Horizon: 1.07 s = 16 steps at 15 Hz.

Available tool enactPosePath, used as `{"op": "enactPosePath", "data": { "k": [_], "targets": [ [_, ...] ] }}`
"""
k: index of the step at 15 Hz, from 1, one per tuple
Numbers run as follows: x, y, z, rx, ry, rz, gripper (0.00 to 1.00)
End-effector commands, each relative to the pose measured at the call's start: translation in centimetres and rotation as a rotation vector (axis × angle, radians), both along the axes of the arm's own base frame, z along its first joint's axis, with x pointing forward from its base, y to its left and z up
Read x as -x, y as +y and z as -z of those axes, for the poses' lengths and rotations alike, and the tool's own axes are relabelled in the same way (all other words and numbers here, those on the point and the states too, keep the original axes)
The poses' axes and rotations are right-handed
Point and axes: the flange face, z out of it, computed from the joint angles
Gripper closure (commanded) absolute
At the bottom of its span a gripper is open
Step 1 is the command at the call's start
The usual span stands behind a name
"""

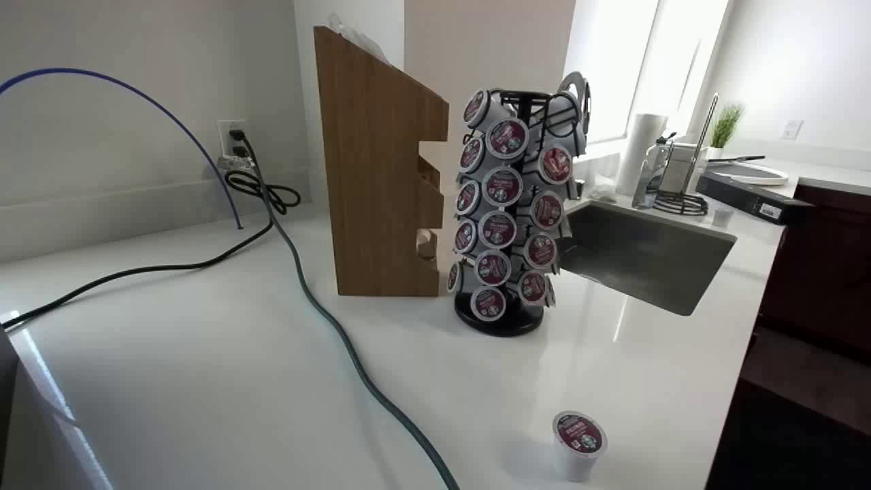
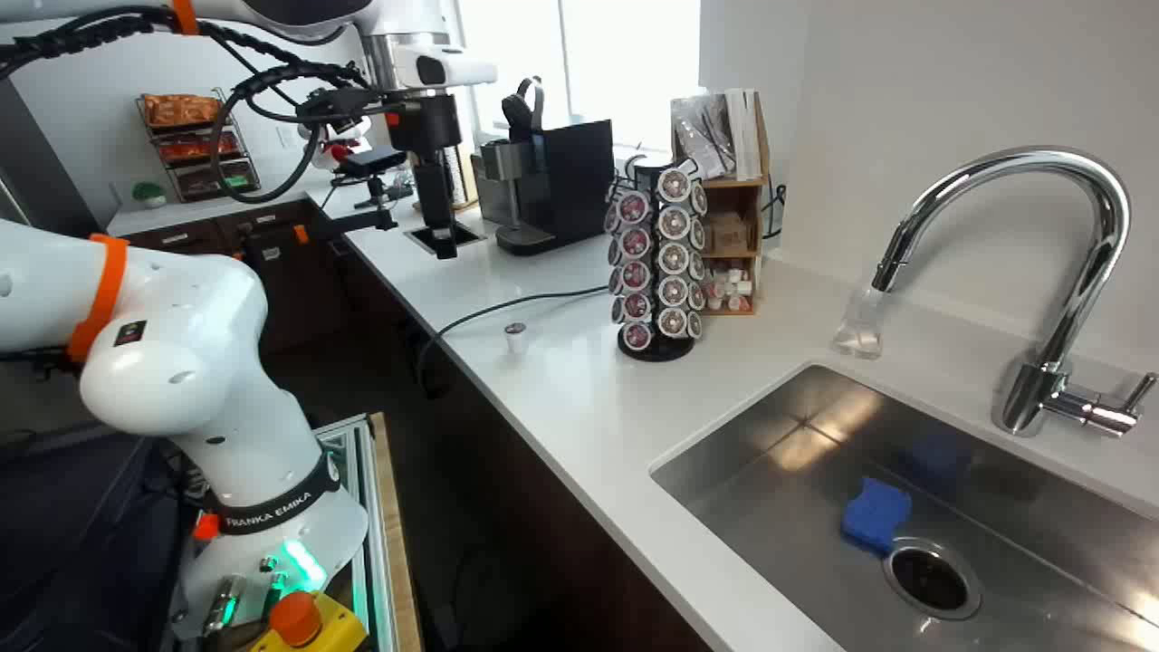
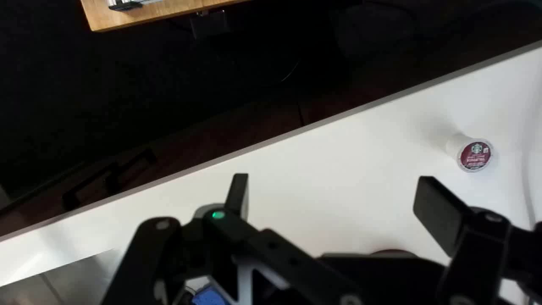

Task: Turn the rack to the right

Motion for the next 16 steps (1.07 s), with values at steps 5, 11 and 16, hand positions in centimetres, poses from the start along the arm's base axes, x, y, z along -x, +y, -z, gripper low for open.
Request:
{"op": "enactPosePath", "data": {
  "k": [5,11,16],
  "targets": [
    [0.0,0.0,-0.1,0.0,0.001,0.0,0.0],
    [-5.1,0.8,-4.5,-0.03,-0.173,-0.12,0.0],
    [-12.2,1.4,-7.4,-0.026,-0.31,-0.244,0.0]
  ]
}}
